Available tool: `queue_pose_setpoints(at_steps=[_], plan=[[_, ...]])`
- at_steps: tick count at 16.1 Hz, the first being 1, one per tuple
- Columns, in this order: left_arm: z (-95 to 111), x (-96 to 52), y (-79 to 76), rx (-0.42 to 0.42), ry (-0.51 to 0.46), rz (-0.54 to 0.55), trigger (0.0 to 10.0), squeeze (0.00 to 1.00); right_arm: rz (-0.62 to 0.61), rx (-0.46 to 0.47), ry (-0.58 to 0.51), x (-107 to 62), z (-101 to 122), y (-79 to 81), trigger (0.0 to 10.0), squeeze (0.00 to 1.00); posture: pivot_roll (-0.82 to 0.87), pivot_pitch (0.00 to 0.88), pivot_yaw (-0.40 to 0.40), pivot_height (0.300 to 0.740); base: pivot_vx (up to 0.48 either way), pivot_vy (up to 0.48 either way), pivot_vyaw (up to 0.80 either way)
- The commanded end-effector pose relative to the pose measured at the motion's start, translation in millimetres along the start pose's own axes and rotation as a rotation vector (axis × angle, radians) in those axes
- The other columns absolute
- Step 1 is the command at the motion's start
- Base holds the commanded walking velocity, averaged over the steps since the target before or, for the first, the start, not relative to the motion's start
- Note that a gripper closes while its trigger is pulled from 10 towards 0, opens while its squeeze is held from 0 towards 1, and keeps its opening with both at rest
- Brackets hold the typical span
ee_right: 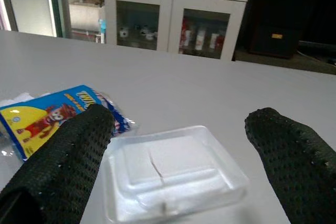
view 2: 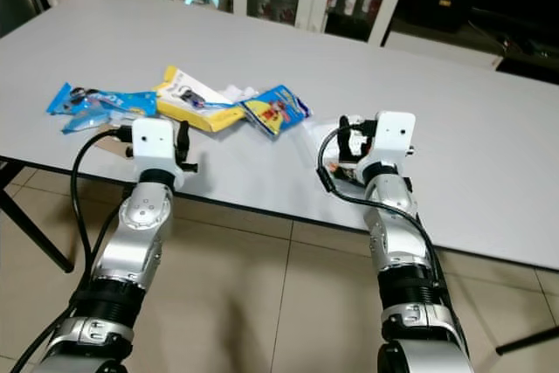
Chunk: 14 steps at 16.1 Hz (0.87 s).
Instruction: Picking trash to rubbish bin
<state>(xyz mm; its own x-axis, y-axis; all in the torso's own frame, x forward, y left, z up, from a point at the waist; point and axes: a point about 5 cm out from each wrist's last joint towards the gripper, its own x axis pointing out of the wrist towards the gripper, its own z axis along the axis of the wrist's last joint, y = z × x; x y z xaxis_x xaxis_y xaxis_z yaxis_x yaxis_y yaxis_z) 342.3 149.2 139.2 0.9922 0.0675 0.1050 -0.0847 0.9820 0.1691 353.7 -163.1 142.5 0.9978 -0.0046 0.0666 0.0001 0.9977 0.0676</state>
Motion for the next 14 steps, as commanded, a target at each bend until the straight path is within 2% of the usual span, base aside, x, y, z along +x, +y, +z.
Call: queue_pose_setpoints(at_steps=[1, 10, 12, 14], plan=[[4, 1.4, -2.6, 0.002, -0.008, -0.004, 10.0, 0.0, -0.006, -0.006, -0.009, 1.4, 3, -3.6, 10.0, 0.0, -0.05, 0.041, -0.122, 0.74, 0.48, 0.0, 0.0], [5, 1.0, -4.4, 0.007, -0.01, -0.015, 10.0, 0.0, -0.007, -0.001, -0.007, 0.9, 2, -2.8, 10.0, 0.0, -0.05, 0.047, -0.117, 0.74, 0.48, 0.0, 0.0], [8, -0.2, -9.5, 0.025, -0.037, -0.058, 10.0, 0.0, -0.006, -0.001, -0.007, 1.0, 2, -2.9, 10.0, 0.0, -0.05, 0.048, -0.118, 0.74, 0.137, 0.0, 0.0], [11, -5.9, -16.1, 0.095, -0.077, -0.127, 10.0, 0.0, -0.004, -0.001, -0.007, 1.0, 2, -2.0, 10.0, 0.0, -0.05, 0.05, -0.118, 0.74, 0.0, 0.0, 0.0]])
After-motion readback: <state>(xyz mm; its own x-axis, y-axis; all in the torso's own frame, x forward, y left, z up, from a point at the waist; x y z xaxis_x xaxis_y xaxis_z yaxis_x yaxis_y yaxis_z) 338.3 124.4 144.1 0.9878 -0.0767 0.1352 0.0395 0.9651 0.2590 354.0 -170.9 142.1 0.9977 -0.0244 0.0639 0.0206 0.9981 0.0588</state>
